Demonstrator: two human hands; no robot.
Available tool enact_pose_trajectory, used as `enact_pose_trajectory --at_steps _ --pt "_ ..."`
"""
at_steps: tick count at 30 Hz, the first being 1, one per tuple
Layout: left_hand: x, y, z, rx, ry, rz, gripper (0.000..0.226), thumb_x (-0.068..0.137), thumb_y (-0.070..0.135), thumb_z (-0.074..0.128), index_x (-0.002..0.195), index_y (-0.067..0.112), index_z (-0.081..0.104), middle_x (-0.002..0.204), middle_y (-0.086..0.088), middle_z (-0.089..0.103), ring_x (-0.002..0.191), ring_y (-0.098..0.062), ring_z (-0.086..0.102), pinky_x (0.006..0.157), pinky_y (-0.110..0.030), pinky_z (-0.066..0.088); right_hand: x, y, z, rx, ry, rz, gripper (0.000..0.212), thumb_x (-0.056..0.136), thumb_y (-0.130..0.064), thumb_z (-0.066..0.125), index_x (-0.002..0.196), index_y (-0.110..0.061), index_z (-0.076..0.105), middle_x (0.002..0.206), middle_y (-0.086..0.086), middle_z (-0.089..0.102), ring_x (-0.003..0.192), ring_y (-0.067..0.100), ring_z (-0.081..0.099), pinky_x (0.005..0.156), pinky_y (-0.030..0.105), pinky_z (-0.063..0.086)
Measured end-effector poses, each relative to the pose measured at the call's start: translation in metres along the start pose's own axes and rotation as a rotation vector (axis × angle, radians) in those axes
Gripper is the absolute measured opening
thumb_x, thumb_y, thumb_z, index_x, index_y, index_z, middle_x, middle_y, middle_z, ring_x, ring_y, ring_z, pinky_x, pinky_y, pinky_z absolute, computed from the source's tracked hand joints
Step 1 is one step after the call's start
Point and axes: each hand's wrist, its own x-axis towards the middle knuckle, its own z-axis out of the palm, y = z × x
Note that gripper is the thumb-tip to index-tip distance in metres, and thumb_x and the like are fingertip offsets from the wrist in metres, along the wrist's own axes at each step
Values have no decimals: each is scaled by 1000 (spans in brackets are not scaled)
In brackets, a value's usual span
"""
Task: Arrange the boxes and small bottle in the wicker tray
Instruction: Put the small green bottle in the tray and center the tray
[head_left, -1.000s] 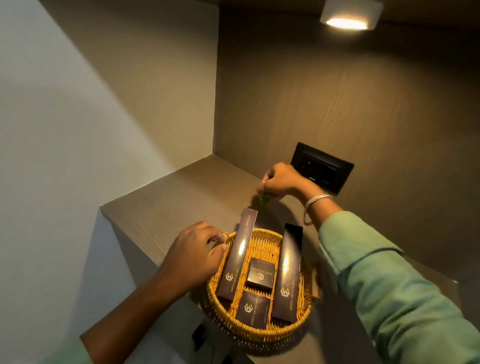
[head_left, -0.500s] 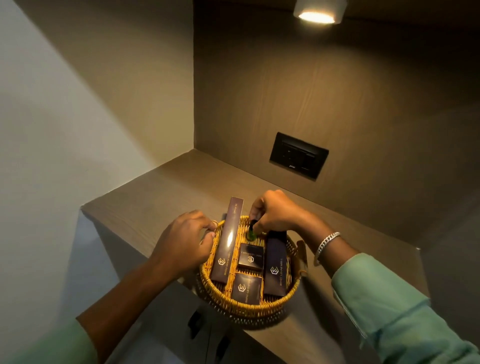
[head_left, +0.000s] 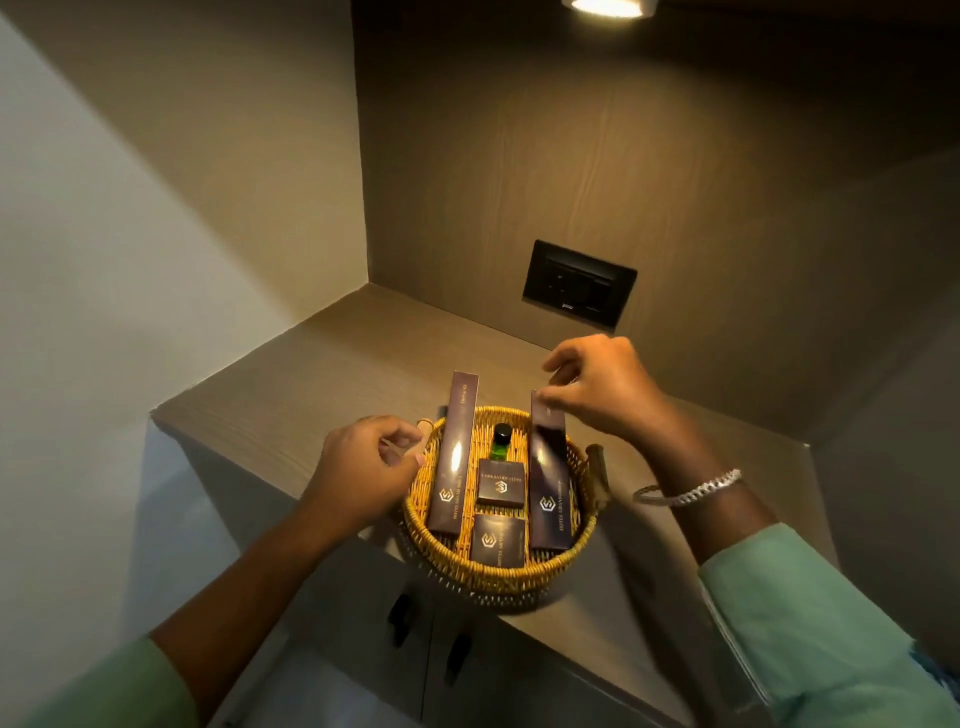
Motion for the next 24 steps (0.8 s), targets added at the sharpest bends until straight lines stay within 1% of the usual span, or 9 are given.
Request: enact_pose_trajectory --at_steps 2,4,8,11,13,15,18,21,24 --pt "6 -1 -4 -72 -46 -90 19 82 14 71 100 13 69 88 0 69 78 -7 62 60 -22 49 -24 15 -2 14 158 109 20 78 -25 78 95 -19 70 84 -3 68 77 10 63 67 30 56" --pt "11 -2 -8 -153 -88 -172 21 80 11 72 101 13 69 88 -4 70 77 -15 66 61 -31 56 -53 29 9 0 217 231 12 78 -29 75 85 -20 71 78 -2 69 74 14 63 67 33 54" --pt "18 -3 -11 -247 -169 -239 24 79 4 72 101 11 69 89 -8 71 74 -20 71 62 -37 62 -88 35 39 219 279 445 13 82 -28 71 69 -25 69 70 -3 70 71 19 67 70 38 57" --pt "27 -5 -13 -281 -193 -251 23 78 0 71 100 8 69 90 -11 72 76 -23 71 64 -40 62 -94 26 53 324 356 497 14 85 -22 69 71 -27 71 72 -1 72 71 20 69 71 47 60" --pt "36 -7 -16 -274 -217 -237 21 79 -2 70 96 9 70 90 -11 71 76 -22 70 59 -35 60 -96 17 59 340 413 528 16 84 -19 69 68 -21 72 70 2 72 70 23 70 70 50 60" --pt "48 -9 -21 -279 -250 -227 19 79 -3 69 92 11 70 90 -11 71 76 -21 70 57 -33 59 -96 8 64 352 464 556 18 83 -18 69 65 -18 73 67 4 72 68 25 70 67 49 60" --pt "68 -15 -24 -290 -288 -239 18 79 -3 69 92 10 71 90 -12 72 75 -23 70 62 -38 61 -91 -9 71 345 522 592 25 83 -17 71 59 -22 68 66 4 72 66 23 70 65 46 61" --pt "88 -22 -23 -347 -281 -258 17 78 -3 70 91 8 72 92 -15 72 80 -28 71 73 -48 61 -82 -18 76 341 563 627 23 83 -15 71 61 -21 69 67 6 72 66 22 70 65 44 62" --pt "101 -27 -23 -363 -290 -225 16 78 0 72 90 10 71 94 -16 72 81 -28 70 74 -49 61 -74 -26 81 346 583 658 19 83 -13 71 64 -17 71 70 9 71 69 24 70 66 45 62"
